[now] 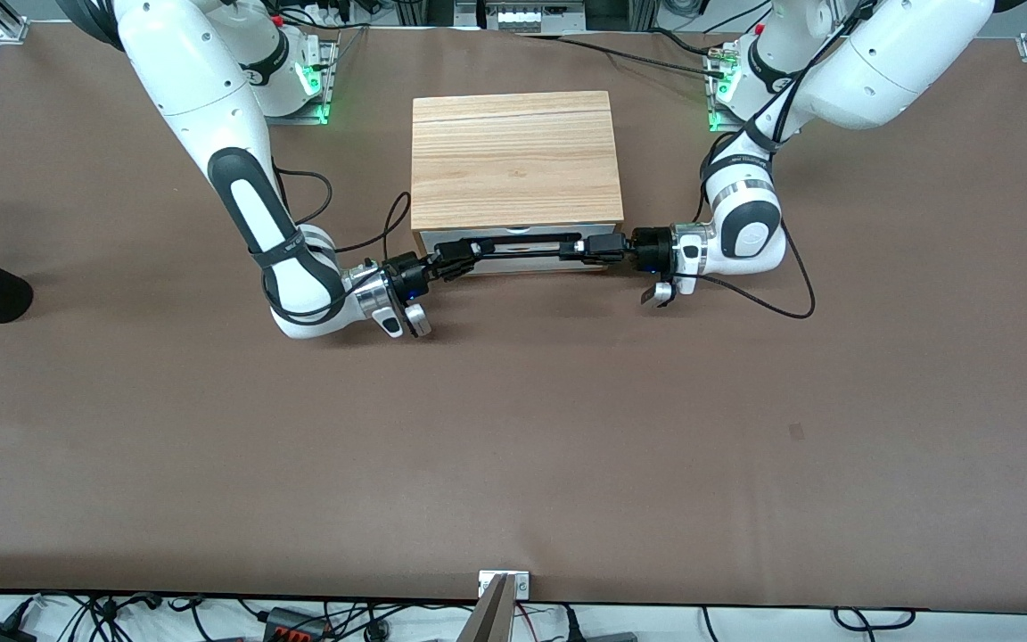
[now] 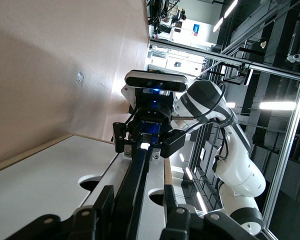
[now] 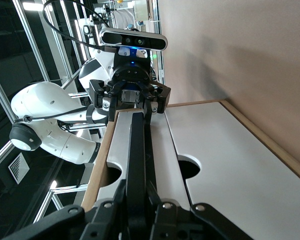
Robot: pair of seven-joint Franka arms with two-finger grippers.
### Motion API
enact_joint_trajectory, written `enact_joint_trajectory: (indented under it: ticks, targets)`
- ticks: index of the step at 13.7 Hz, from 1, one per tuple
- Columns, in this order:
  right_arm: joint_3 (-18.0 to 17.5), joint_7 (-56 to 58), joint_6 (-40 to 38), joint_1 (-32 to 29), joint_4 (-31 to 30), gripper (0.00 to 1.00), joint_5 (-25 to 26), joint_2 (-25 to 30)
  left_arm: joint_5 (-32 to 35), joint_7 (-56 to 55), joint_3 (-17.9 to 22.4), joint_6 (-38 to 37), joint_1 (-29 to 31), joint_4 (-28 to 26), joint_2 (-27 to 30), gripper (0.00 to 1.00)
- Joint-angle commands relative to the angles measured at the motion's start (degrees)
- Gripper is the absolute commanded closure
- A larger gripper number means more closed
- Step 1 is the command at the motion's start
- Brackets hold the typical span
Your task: Pull top drawer with both arms simultaneously
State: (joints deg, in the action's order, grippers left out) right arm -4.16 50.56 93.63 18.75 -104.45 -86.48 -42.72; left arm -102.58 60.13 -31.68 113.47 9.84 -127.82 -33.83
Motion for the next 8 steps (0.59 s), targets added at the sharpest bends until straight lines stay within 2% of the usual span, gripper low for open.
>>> enact_joint_trajectory:
  ticks: [1,3,5,6,8]
  targets:
    - [-0.1,-0.7,-0.7,0.1,-0.3,0.97,-1.1,0.7,-1.9,4.9,-1.0,-0.2,0.4,-0.7,-1.1,0.53]
    - [-0.1,-0.7,-0.7,0.1,-0.2,0.97,-1.1,0.7,-2.1,8.7,-1.1,-0.3,0.6,-0.6,-3.3,0.58]
    - [-0.1,-0.7,-0.7,0.0,-0.2,0.97,-1.1,0.7,-3.2,8.9,-1.2,-0.3,0.5,-0.6,-3.4,0.61]
    - [-0.1,-0.7,-0.7,0.1,-0.1,0.97,-1.1,0.7,-3.3,8.9,-1.2,-0.3,0.5,-0.6,-3.4,0.66]
    - [-0.1,-0.7,-0.6,0.1,-0.1,0.97,-1.1,0.7,-3.3,8.8,-1.3,-0.3,0.4,-0.6,-3.4,0.68]
